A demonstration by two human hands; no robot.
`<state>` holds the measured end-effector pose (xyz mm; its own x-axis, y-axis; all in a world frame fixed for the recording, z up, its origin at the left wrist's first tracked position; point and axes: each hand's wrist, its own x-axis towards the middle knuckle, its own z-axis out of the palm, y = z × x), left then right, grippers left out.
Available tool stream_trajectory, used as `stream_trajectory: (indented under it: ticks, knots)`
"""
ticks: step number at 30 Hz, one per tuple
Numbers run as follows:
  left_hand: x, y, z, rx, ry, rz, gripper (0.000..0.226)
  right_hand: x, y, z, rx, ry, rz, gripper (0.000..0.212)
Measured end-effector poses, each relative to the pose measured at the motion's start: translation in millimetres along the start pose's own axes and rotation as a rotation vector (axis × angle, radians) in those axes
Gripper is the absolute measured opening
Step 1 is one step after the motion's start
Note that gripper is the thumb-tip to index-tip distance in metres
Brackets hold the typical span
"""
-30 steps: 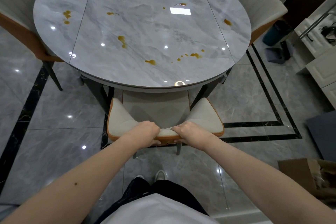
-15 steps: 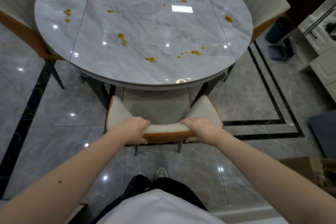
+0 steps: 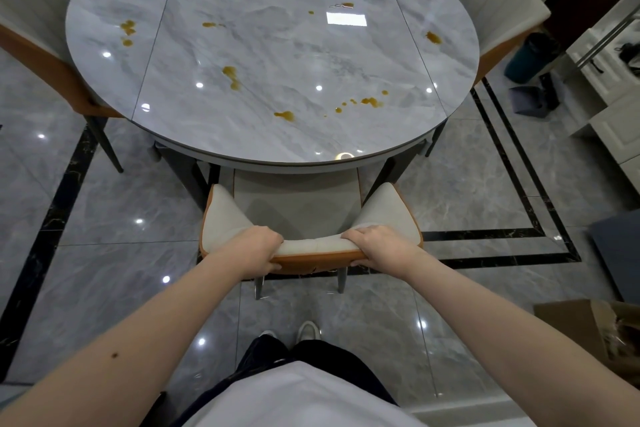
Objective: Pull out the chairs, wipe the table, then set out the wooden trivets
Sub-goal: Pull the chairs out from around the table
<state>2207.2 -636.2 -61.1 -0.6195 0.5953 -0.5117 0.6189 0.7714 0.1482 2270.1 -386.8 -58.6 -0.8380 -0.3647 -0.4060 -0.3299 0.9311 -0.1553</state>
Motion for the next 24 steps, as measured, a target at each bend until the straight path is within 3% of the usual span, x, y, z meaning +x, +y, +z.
stream_trajectory:
  ticks: [24]
  knots:
    - [-2.0,1.6,-6.5,-0.070,-0.015,-0.011,0.043,0.1,0.7,-0.4,0.000,-0.002,0.003,0.047]
